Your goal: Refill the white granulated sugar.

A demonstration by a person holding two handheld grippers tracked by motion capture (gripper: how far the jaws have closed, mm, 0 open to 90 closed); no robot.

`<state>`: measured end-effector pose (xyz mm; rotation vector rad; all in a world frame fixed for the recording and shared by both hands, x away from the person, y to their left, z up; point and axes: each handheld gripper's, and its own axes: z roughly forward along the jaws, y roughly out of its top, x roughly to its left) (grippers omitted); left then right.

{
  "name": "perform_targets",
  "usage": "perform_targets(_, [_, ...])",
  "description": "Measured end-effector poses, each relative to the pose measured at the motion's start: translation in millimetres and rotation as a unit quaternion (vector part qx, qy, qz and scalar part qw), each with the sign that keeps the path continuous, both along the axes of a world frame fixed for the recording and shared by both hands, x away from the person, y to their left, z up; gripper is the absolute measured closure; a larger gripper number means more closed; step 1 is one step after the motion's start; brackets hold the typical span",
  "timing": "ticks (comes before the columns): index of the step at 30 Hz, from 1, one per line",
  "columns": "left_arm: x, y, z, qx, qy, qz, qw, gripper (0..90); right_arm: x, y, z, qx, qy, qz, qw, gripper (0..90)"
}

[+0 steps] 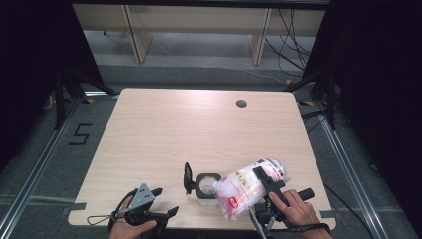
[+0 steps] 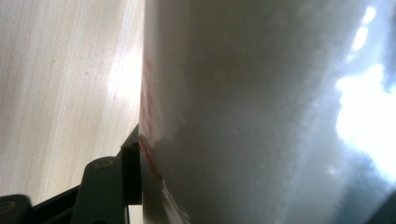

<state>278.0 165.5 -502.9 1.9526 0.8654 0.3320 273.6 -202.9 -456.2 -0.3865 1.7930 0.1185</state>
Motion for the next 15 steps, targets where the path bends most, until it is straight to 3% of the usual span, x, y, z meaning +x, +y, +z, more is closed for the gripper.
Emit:
perform_targets(2, [0.0,-0.1,0.4,0.001,0.001,-0.001,1.0000,15.8,1.6,0.3,1.7,-0.011,-0.013,0.016,0.9997,39.1])
perform_targets(4, [-0.2,-1.1,-0.2,-0.003,0.001,0.002,1.0000,15.8,0.9,-0.5,1.2,-0.011,-0.002,0.004,0.9999,39.1])
perform_targets(5, [-1.5,-2.3,-0.9,-0.012,0.009,0.010,0.9998,15.8,2.4,-0.8,1.0,-0.010,-0.008,0.016,0.9998,39.2])
perform_targets(8, [-0.6,0.2,-0.3,-0.001,-0.001,-0.001,1.0000,15.8,1.0,0.3,2.2,-0.014,-0.012,0.013,0.9997,39.2])
perform_targets(9, [-0.7,0.6,0.1,0.000,-0.001,-0.001,1.0000,15.8,-0.3,-0.1,0.9,-0.008,-0.004,0.001,1.0000,39.2])
perform_targets(11, [-3.1,-0.1,-0.4,-0.006,0.006,0.009,0.9999,15.8,0.5,1.9,3.8,-0.025,-0.012,0.015,0.9995,39.2])
perform_targets(13, [-2.2,3.0,0.0,0.003,-0.003,-0.002,1.0000,15.8,0.0,1.7,2.0,-0.014,-0.015,0.013,0.9997,39.2])
perform_targets(14, [-2.9,2.1,-0.3,-0.008,-0.002,0.003,1.0000,15.8,-0.3,2.1,2.3,-0.014,-0.015,0.012,0.9997,39.3])
perform_targets(15, [-2.7,3.0,0.0,-0.004,-0.002,0.002,1.0000,15.8,-0.4,3.6,5.6,-0.031,-0.015,0.014,0.9993,39.3])
